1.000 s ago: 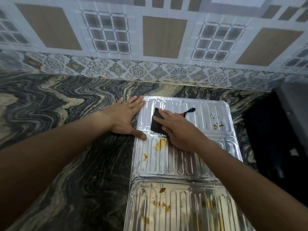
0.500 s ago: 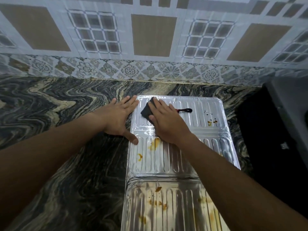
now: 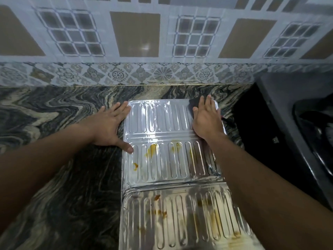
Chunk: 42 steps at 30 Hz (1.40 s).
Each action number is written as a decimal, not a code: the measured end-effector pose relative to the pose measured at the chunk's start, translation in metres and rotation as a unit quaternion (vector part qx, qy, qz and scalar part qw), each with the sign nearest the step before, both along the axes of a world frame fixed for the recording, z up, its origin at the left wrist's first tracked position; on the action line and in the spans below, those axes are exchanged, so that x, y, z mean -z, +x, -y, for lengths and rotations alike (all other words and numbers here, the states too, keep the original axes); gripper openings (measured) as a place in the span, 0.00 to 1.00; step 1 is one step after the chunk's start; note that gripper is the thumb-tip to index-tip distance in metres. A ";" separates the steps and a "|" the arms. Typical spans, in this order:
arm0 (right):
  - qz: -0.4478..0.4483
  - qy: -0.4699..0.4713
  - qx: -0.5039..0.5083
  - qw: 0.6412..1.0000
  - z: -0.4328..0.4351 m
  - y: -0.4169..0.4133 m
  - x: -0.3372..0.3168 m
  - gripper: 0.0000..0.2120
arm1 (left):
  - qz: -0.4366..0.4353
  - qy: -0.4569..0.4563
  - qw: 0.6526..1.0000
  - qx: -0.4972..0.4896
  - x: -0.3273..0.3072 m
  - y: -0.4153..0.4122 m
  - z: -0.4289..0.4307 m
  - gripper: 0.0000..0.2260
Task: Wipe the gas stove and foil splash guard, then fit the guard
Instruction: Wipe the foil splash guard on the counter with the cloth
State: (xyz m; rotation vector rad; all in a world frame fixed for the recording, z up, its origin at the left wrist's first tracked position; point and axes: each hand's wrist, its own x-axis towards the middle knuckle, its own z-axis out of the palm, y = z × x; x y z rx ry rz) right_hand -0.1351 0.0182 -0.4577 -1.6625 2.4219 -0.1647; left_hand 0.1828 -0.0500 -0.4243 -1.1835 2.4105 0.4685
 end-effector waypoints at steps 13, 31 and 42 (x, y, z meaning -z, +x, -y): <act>0.008 0.014 0.040 0.999 -0.033 0.010 0.004 0.28 | 0.054 0.015 0.998 -0.040 -0.011 -0.015 -0.004 0.69; 0.008 -0.004 -0.059 0.998 -0.018 0.077 -0.005 0.28 | 0.031 0.059 0.991 -0.118 -0.006 -0.017 -0.028 0.61; 0.052 0.045 -0.100 0.993 -0.031 0.040 -0.011 0.27 | 0.008 0.056 0.991 -0.122 0.001 -0.013 -0.026 0.62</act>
